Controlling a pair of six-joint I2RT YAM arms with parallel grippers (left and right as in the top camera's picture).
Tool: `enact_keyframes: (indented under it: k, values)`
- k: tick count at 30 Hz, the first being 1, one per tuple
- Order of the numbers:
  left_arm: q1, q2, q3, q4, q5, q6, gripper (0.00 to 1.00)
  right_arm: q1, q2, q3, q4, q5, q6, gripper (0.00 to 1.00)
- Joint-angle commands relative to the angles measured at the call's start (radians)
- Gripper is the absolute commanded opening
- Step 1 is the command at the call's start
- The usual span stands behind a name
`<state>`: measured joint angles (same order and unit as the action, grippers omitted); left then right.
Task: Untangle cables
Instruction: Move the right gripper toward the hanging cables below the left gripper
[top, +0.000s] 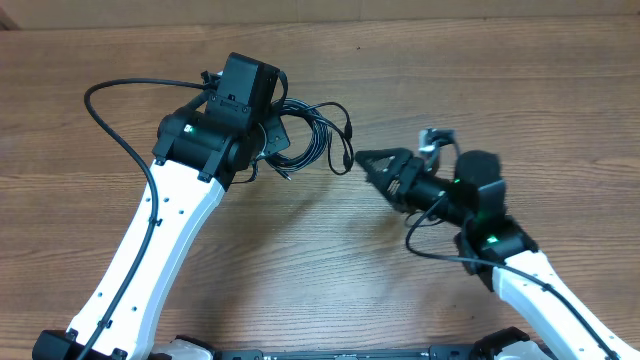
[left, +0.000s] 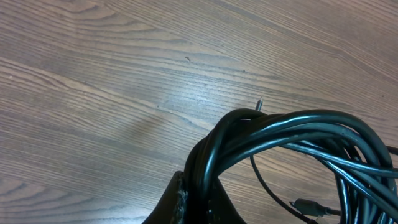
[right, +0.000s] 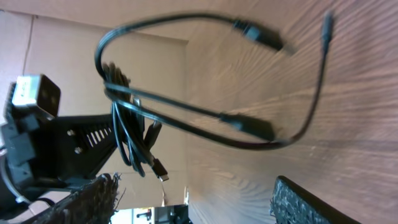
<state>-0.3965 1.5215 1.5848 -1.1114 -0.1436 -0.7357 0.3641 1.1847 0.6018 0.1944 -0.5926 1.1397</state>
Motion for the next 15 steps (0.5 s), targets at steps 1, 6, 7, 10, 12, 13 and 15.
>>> enact_keyframes:
  k: [1, 6, 7, 10, 12, 13, 15]
  values:
    - [0.004, -0.001, 0.02, -0.003, -0.014, -0.029, 0.04, 0.082, 0.003, 0.023, 0.031, 0.157, 0.086, 0.8]
    - [0.003, -0.001, 0.02, -0.003, -0.011, -0.029, 0.04, 0.14, 0.003, 0.023, 0.076, 0.201, 0.118, 0.8]
    - [0.003, -0.001, 0.02, -0.006, -0.001, -0.028, 0.04, 0.151, 0.004, 0.023, 0.08, 0.212, 0.118, 0.8]
    - [0.003, -0.001, 0.02, -0.014, 0.024, -0.028, 0.04, 0.189, 0.009, 0.023, 0.082, 0.274, 0.122, 0.79]
    - [0.003, -0.001, 0.02, -0.014, 0.04, -0.028, 0.04, 0.21, 0.013, 0.023, 0.09, 0.31, 0.122, 0.79]
    - [0.003, -0.001, 0.02, -0.014, 0.044, -0.027, 0.04, 0.216, 0.013, 0.023, 0.097, 0.328, 0.122, 0.79]
    - [0.003, -0.001, 0.02, -0.014, 0.049, -0.027, 0.04, 0.218, 0.014, 0.023, 0.104, 0.369, 0.122, 0.75]
